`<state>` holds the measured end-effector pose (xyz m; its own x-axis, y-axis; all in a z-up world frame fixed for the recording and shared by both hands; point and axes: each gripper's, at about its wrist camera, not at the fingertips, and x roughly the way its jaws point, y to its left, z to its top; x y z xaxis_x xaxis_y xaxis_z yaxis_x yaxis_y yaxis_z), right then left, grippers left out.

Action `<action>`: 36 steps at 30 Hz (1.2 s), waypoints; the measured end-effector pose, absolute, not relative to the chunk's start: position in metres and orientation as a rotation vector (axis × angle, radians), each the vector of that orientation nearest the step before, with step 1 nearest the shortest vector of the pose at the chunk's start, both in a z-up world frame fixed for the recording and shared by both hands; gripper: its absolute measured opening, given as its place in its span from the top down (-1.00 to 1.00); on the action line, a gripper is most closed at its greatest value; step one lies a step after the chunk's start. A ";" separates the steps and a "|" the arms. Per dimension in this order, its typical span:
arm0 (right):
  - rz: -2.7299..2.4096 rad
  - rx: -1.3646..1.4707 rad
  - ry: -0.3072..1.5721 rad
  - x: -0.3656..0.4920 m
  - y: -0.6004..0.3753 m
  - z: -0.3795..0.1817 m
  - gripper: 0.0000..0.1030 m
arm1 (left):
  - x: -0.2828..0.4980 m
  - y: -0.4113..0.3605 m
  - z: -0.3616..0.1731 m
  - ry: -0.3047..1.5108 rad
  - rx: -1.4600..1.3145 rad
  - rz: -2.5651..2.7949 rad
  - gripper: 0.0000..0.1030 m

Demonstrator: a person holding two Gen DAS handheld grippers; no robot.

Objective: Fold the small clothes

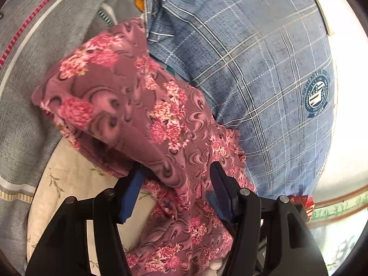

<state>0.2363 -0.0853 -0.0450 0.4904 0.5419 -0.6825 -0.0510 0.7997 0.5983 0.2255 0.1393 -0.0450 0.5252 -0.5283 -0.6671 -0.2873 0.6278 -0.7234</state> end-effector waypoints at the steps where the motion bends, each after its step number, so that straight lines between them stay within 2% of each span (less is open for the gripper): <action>1: 0.407 0.593 1.029 0.243 -0.078 -0.051 -0.49 | 0.226 0.140 -0.045 1.044 -0.926 -0.168 -0.12; 3: 0.397 0.614 1.041 0.250 -0.071 -0.059 -0.44 | 0.226 0.144 -0.044 1.033 -0.934 -0.157 -0.13; 5: 0.419 0.648 1.039 0.258 -0.065 -0.066 -0.08 | 0.225 0.148 -0.044 1.027 -0.946 -0.145 -0.13; 6: 0.412 0.675 1.067 0.262 -0.063 -0.073 0.48 | 0.225 0.150 -0.045 1.024 -0.948 -0.139 -0.12; 7: 0.424 0.705 1.088 0.265 -0.062 -0.079 0.91 | 0.225 0.151 -0.045 1.022 -0.950 -0.131 -0.12; 9: 0.435 0.715 1.098 0.266 -0.059 -0.084 0.91 | 0.226 0.150 -0.046 1.024 -0.951 -0.127 -0.12; 15: 0.438 0.739 0.938 0.246 -0.087 -0.053 0.92 | 0.231 0.131 -0.046 1.041 -0.901 -0.156 -0.13; 21: 0.304 0.708 0.799 0.216 -0.171 -0.016 0.92 | 0.236 0.094 -0.053 1.104 -0.814 -0.200 -0.12; 25: 0.166 0.690 0.770 0.203 -0.234 -0.006 0.92 | 0.236 0.074 -0.057 1.130 -0.743 -0.192 -0.16; 31: 0.005 0.694 0.734 0.182 -0.310 -0.009 0.92 | 0.236 0.069 -0.055 1.126 -0.734 -0.202 -0.18; 36: -0.106 0.768 0.786 0.172 -0.353 -0.049 0.92 | 0.238 0.064 -0.060 1.143 -0.728 -0.205 -0.18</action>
